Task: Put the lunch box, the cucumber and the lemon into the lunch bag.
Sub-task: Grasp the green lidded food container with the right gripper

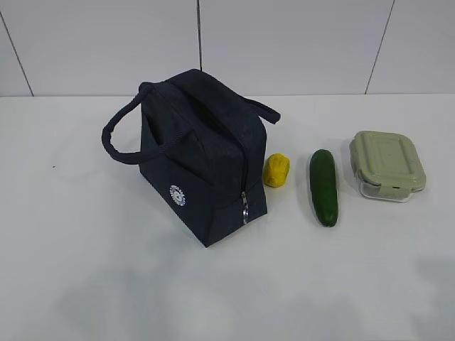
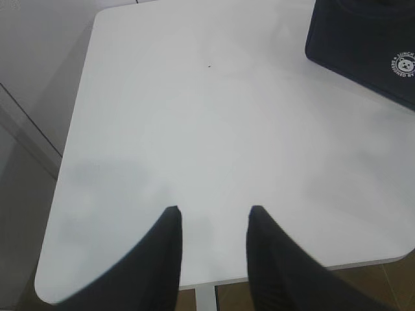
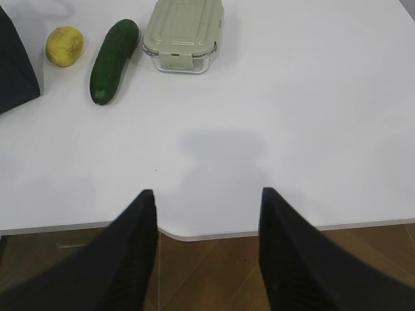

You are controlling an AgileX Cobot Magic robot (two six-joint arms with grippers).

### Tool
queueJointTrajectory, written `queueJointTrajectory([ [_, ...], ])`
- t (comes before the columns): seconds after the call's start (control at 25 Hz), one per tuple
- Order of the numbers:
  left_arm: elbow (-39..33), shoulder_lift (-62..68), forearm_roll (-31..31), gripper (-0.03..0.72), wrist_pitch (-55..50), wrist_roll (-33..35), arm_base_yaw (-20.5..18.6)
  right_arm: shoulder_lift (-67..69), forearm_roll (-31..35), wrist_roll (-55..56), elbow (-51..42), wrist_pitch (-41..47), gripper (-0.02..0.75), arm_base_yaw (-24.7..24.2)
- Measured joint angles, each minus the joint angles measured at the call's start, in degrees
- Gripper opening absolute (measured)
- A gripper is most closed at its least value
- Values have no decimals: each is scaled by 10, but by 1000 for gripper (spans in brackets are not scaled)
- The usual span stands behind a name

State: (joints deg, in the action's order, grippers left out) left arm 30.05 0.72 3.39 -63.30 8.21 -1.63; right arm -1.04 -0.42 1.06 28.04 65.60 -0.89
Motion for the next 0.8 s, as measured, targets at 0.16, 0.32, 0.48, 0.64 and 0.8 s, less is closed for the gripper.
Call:
queueJointTrajectory([
  [0.16, 0, 0, 0, 245, 0, 0, 0, 0, 0, 0, 0, 0, 382, 0],
  [0.32, 0, 0, 0, 245, 0, 0, 0, 0, 0, 0, 0, 0, 382, 0],
  [0.48, 0, 0, -7, 245, 0, 0, 0, 0, 0, 0, 0, 0, 383, 0],
  [0.64, 0, 0, -15, 245, 0, 0, 0, 0, 0, 0, 0, 0, 383, 0],
  [0.8, 0, 0, -15, 245, 0, 0, 0, 0, 0, 0, 0, 0, 382, 0],
])
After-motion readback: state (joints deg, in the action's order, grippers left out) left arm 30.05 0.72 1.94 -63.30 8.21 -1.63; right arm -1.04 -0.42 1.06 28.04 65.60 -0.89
